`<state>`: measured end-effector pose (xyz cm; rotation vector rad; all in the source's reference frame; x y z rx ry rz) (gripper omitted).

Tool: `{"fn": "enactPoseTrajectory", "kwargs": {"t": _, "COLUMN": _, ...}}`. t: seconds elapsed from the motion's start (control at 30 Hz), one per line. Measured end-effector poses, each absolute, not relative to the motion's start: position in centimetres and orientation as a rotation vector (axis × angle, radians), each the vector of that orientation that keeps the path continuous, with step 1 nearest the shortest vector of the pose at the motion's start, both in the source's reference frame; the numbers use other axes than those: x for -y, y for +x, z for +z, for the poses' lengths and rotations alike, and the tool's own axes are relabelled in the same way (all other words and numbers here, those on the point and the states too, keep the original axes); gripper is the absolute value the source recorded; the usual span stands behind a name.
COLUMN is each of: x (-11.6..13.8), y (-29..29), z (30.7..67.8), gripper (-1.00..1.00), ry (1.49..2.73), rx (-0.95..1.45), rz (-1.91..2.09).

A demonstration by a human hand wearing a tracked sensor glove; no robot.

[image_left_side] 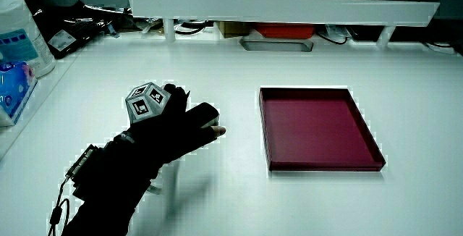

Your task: Pick eraser

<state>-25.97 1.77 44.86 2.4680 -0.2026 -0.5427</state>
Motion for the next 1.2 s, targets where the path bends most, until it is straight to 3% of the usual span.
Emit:
{"fn": "enactPoseTrajectory", "kwargs": {"t": 0.07, "x": -1.0, "y": -26.1, "z": 45.3, "gripper": 0.00, "ry": 2.464, "rx": 0.196, "rz": -0.518}}
{"fn": "enactPoseTrajectory", "kwargs": {"t": 0.13, "x": -0.3, "y": -27.5, "z": 48.0, "gripper": 0.00, "ry": 2.451, "rx": 0.083, "rz": -0.539}}
{"fn": "enactPoseTrajectory", "kwargs": {"t": 0.2, "x": 0.4, "y": -26.8, "z": 46.8, "gripper": 0.00, "ry": 2.428, "rx": 0.198, "rz": -0.489}}
{"fn": "enactPoseTrajectory", "kwargs": {"t": 0.3, "x": 1.5, "y": -28.1, "z": 49.6, "gripper": 0.00, "ry": 2.384, "rx": 0.143, "rz": -0.507}}
{"fn": "enactPoseTrajectory", "kwargs": {"t": 0.4, "x": 2.3, "y": -28.1, "z": 49.8, "gripper": 0.00, "ry": 2.351, "rx": 0.165, "rz": -0.510}}
{"fn": "enactPoseTrajectory", "kwargs": {"t": 0.77, "x": 2.8, "y": -28.3, "z": 51.4, "gripper": 0.00, "ry": 2.281, "rx": 0.205, "rz": -0.489}}
{"fn": "enactPoseTrajectory", "kwargs": {"t": 1.2, "x": 2.8, "y": -28.1, "z": 51.0, "gripper": 0.42, "ry": 2.377, "rx": 0.192, "rz": -0.502}}
